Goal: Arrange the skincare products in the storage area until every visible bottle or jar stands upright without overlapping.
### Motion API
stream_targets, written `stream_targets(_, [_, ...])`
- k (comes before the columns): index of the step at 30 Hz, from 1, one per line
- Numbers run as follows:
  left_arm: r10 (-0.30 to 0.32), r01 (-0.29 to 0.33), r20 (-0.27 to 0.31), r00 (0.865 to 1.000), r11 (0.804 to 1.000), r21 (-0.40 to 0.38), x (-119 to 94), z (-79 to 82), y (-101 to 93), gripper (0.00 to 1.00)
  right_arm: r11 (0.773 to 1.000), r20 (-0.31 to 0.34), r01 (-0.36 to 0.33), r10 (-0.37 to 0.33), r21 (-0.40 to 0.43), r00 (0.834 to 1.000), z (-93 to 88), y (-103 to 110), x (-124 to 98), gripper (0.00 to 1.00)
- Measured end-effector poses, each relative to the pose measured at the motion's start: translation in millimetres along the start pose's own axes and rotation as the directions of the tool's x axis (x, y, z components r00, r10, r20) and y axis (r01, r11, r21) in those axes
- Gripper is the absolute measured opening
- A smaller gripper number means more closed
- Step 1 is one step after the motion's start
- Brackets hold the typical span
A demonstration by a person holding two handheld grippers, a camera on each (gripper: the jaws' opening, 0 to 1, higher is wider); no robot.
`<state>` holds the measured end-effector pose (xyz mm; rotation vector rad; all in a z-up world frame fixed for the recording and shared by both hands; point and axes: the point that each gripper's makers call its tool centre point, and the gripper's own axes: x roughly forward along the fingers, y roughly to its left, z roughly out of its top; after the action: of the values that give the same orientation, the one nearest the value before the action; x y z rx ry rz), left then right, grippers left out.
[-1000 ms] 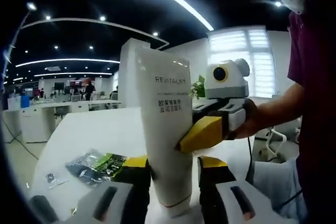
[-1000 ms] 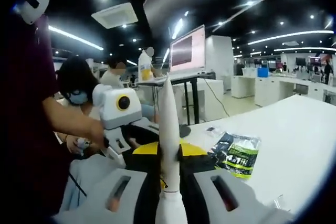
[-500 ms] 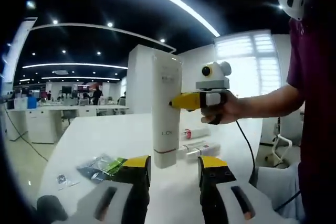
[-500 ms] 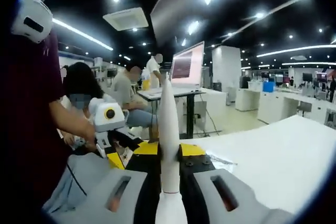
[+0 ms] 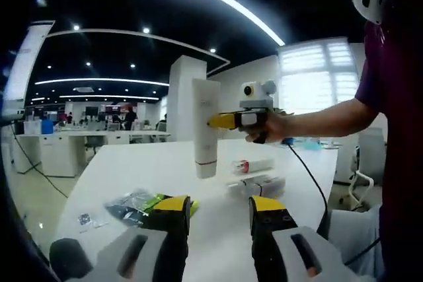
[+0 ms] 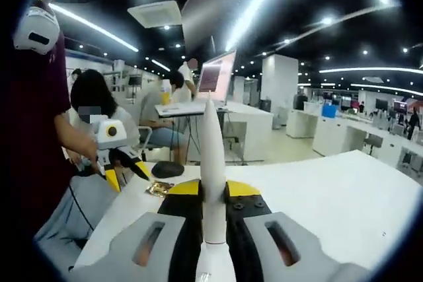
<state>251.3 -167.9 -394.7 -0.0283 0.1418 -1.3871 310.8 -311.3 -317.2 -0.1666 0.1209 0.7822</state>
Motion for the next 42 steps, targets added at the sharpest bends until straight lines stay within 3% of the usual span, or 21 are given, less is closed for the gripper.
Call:
stream_targets(9, [0.022, -0.022, -0.012, 1.0, 1.0, -0.005, -5, -3.5, 4.1, 0.36, 0.998, 0.008, 0.063, -0.063, 0.0, 0.998, -18.0, -55, -15, 0.09])
stream_targets(22, [0.025, -0.025, -0.033, 0.999, 1.0, -0.002, -5, -8.2, 3.0, 0.36, 0.993, 0.009, 0.112, -0.112, 0.026, 0.994, -41.8, -118, -32, 0.09])
stream_targets(29, [0.021, -0.021, -0.043, 0.999, 1.0, 0.0, -2, -9.6, 4.6, 0.36, 0.993, 0.019, 0.109, -0.11, 0.055, 0.994, -48.0, -131, -40, 0.09])
stream_targets(34, [0.02, -0.021, -0.048, 0.999, 1.0, -0.003, 1, -11.0, 4.6, 0.36, 0.996, -0.004, 0.076, -0.076, 0.04, 0.997, -64.0, -130, -39, 0.09])
stream_targets(42, [0.027, -0.027, -0.059, 0.998, 1.0, -0.004, 2, -14.0, 5.4, 0.36, 0.997, 0.023, 0.043, -0.044, 0.059, 0.999, -66.2, -135, -33, 0.1])
